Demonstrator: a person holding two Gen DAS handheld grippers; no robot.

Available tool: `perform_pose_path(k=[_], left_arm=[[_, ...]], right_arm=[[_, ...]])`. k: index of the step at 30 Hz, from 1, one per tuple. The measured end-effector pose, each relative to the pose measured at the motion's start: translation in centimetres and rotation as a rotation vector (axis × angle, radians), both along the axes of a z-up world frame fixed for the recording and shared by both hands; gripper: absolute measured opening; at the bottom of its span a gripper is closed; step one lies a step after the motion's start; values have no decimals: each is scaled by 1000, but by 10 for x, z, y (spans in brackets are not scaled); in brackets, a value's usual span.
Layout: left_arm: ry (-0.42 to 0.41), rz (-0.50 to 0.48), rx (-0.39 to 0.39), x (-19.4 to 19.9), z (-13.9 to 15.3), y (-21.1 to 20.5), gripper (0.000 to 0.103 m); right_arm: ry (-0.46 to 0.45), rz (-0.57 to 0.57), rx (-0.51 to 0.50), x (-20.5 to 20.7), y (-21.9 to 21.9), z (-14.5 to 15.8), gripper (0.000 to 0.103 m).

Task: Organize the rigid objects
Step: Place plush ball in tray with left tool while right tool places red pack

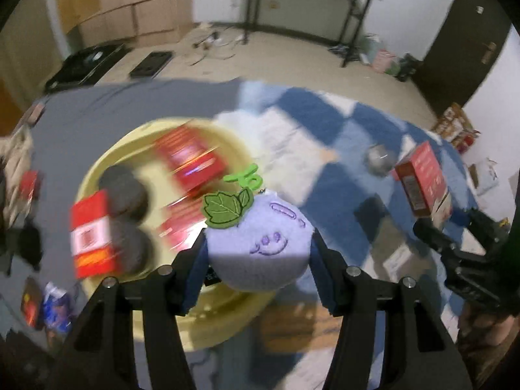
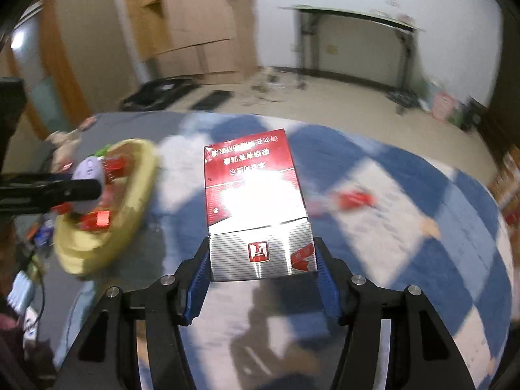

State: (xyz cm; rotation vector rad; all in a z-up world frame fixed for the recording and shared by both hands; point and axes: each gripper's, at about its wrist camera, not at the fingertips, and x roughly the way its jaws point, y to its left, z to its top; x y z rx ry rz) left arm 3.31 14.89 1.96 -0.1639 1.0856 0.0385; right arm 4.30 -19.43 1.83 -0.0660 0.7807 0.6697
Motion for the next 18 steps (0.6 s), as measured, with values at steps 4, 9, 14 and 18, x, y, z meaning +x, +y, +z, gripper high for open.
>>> perform_pose_path(k=[4, 9, 14, 18], left_arm=[[45, -65, 59, -25, -23, 25, 59], [102, -5, 32, -27, -54, 51, 59], [114, -3, -21, -23, -72, 67, 59], [131, -11, -83, -21, -88, 75, 61]], right_arm=[[15, 104, 10, -17, 63, 7, 58], [98, 184, -20, -16, 136, -8, 58], [105, 233, -69, 0, 179, -17, 58], [98, 265, -95, 14, 211, -21, 58]])
